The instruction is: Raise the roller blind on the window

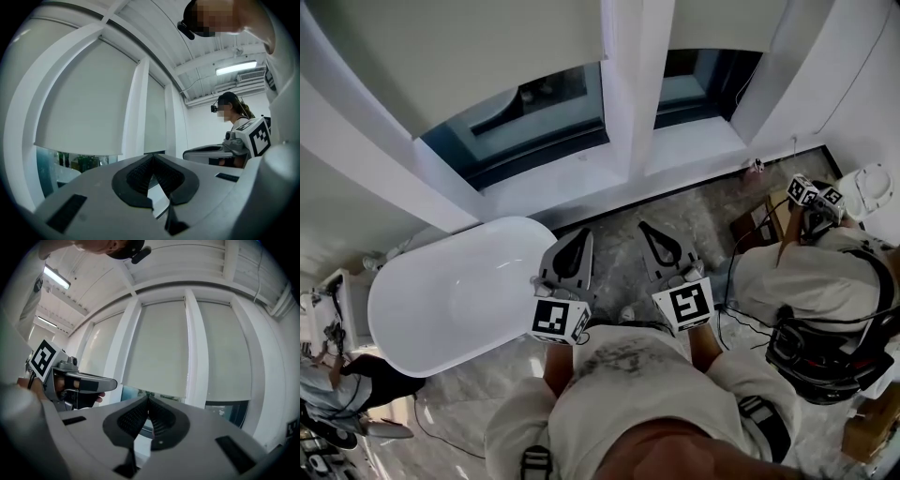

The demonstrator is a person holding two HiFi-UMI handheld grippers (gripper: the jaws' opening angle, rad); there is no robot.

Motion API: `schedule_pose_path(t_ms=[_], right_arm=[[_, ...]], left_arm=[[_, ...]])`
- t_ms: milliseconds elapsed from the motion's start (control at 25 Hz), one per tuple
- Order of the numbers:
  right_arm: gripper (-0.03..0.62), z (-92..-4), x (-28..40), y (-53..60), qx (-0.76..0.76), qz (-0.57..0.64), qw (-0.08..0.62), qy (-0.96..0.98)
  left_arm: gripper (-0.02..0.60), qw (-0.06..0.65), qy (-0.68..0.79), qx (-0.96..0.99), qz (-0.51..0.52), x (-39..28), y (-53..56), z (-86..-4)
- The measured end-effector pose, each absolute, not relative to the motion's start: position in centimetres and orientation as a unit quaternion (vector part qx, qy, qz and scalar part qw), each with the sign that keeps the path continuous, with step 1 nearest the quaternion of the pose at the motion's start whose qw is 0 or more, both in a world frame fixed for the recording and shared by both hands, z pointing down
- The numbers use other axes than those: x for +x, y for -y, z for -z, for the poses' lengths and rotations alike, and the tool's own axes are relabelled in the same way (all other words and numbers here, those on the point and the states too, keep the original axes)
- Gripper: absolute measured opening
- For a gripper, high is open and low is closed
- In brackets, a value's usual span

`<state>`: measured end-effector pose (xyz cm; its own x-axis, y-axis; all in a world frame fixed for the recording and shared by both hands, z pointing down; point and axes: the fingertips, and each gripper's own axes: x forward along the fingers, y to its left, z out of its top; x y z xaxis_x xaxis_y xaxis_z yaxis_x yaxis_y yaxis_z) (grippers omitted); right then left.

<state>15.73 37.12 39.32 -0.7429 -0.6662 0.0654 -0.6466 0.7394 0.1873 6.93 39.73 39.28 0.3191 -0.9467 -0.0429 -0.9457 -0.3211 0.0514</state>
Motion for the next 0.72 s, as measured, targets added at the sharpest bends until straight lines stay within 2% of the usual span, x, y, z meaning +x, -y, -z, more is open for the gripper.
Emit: schedule_pose_path(t_ms=[720], right_arm=[[0.061, -40.9, 13.5, -26.8, 0.360, 0.074, 0.074, 0.927]], left_arm=[[0.009, 0.020, 0.577, 0.816, 0.026, 4.9, -29.4, -41.5]])
